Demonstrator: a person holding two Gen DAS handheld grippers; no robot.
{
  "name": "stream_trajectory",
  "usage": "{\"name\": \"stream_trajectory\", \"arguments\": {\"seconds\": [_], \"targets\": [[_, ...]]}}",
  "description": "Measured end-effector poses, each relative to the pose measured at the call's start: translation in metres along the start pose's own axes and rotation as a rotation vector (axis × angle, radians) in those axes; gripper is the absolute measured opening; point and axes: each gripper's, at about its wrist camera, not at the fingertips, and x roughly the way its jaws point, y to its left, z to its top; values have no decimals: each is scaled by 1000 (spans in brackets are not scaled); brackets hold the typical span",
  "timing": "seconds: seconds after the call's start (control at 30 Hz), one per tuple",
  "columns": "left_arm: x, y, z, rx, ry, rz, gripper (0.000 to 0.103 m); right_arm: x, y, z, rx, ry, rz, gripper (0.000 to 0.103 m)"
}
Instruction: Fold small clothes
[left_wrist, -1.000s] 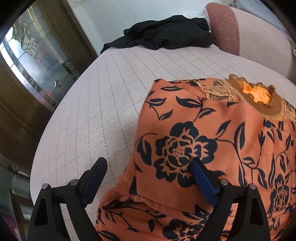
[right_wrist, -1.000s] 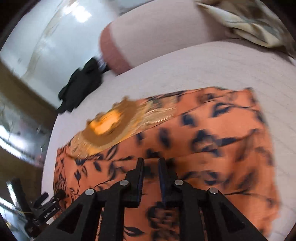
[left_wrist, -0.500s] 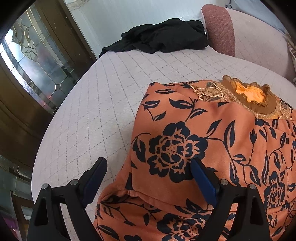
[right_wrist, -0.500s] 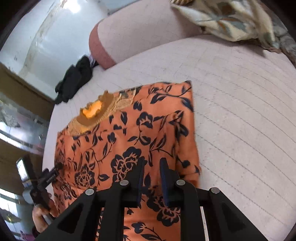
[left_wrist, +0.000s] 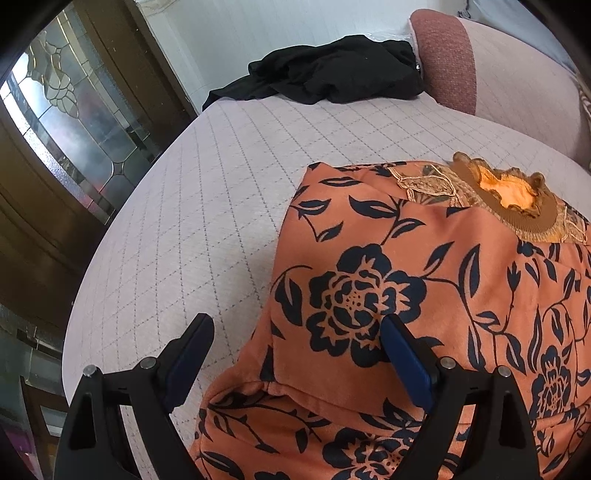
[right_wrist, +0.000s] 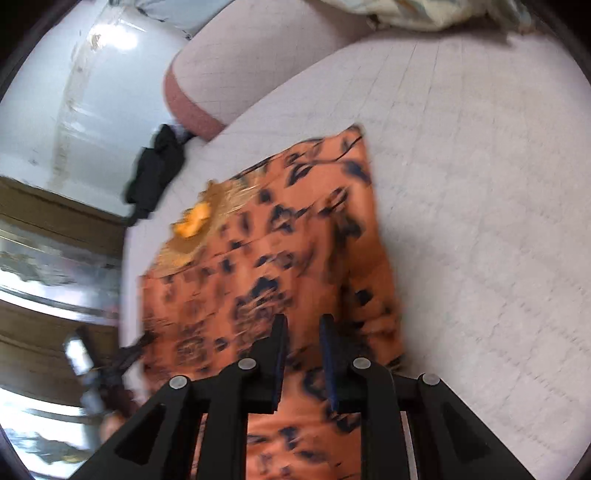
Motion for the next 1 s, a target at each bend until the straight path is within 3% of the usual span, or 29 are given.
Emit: {"name": "stream_trajectory", "arguments": {"seconds": [0.07,0.1,0.2,0.27,0.33,0.37,0.5,0.57,0.67,0.8,0.93,1.0], "targets": [[0,-1,0,2,3,-3,92,6,2,-9,5,64,70,21],[0,-3,0,6,3,-4,92,13,7,-14,-23,103,55,21],[-2,-8,-2,20,-3,-5,92,34,16,-25,-80,164,-63,21],[-3,-11,-3,29,-5,-6,92,39,16,-25,-80,138,-131,21],[-3,-12,-3,32,-6,-4,92,25,16,-17,-77,-1,-258,21],[-3,-12,-3,30,-4,-3,92,13,18,-14,-85,-86,-269,21],[-1,-11,-2,19,2,-2,92,-34,27,-8,-106,-362,-195,21],[-1,-12,-2,22,0,-1,92,-41,27,-7,-113,-390,-175,21],[-3,-14,-1,22,-4,-3,92,-37,34,-5,-125,-368,-126,21],[-6,-17,-2,29,-15,1,92,-14,43,-7,-162,-247,-176,21],[-2,-14,-2,17,-1,5,92,28,18,-9,-104,-27,-346,20],[-2,-13,-2,12,-1,5,92,25,10,-7,-59,-48,-294,19]]}}
